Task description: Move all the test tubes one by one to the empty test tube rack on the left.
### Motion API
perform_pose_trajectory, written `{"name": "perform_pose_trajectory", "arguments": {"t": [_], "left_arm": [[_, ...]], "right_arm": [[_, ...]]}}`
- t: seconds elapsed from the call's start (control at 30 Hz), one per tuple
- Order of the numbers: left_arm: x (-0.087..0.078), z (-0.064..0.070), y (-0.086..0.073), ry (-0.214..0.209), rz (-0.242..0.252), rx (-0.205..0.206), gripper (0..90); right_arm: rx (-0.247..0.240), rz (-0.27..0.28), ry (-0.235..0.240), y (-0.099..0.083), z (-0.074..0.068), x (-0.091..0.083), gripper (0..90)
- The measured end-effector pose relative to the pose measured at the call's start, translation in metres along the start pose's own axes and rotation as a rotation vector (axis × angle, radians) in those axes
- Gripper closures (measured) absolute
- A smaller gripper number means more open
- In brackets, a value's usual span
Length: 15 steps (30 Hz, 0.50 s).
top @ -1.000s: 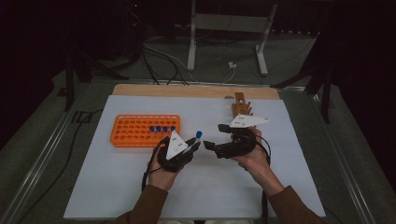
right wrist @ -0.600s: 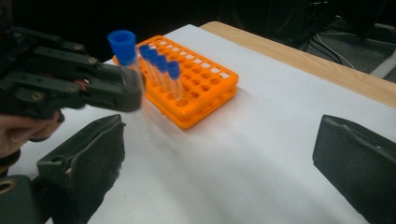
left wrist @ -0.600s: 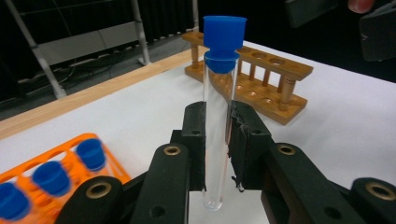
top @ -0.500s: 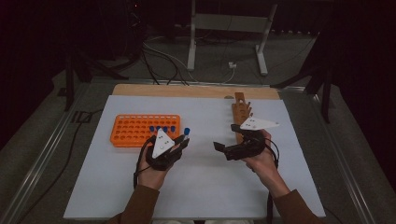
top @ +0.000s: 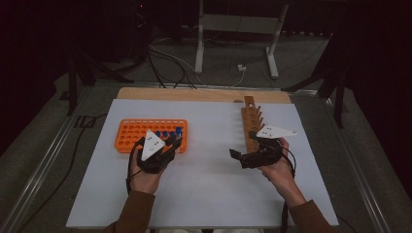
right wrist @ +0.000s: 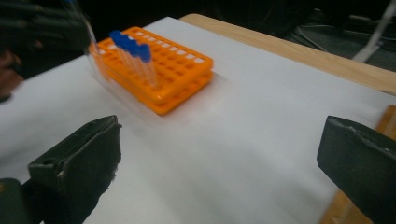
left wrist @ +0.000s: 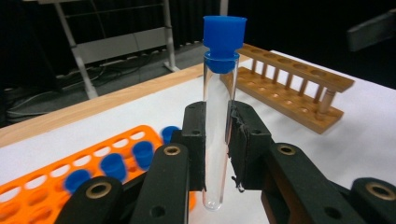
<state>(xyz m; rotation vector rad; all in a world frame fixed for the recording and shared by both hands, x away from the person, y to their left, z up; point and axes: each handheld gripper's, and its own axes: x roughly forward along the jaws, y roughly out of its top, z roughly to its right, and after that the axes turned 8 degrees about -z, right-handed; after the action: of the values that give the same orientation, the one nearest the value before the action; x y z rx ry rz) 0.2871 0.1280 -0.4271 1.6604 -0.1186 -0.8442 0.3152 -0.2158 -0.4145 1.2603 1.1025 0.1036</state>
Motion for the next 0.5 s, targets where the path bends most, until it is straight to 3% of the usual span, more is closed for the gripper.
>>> {"name": "perform_pose_trajectory", "arguments": {"t": [0.23, 0.5], "left_arm": [[-0.006, -0.013, -0.002, 0.033, 0.006, -0.025, 78.3], [-0.012, -0.024, -0.003, 0.072, 0.011, -0.043, 78.3]], "right_arm": [[-0.002, 0.026, -0.022, -0.008, 0.004, -0.008, 0.1], [0.028, 0.061, -0.03, -0.025, 0.011, -0.016, 0.1]]}}
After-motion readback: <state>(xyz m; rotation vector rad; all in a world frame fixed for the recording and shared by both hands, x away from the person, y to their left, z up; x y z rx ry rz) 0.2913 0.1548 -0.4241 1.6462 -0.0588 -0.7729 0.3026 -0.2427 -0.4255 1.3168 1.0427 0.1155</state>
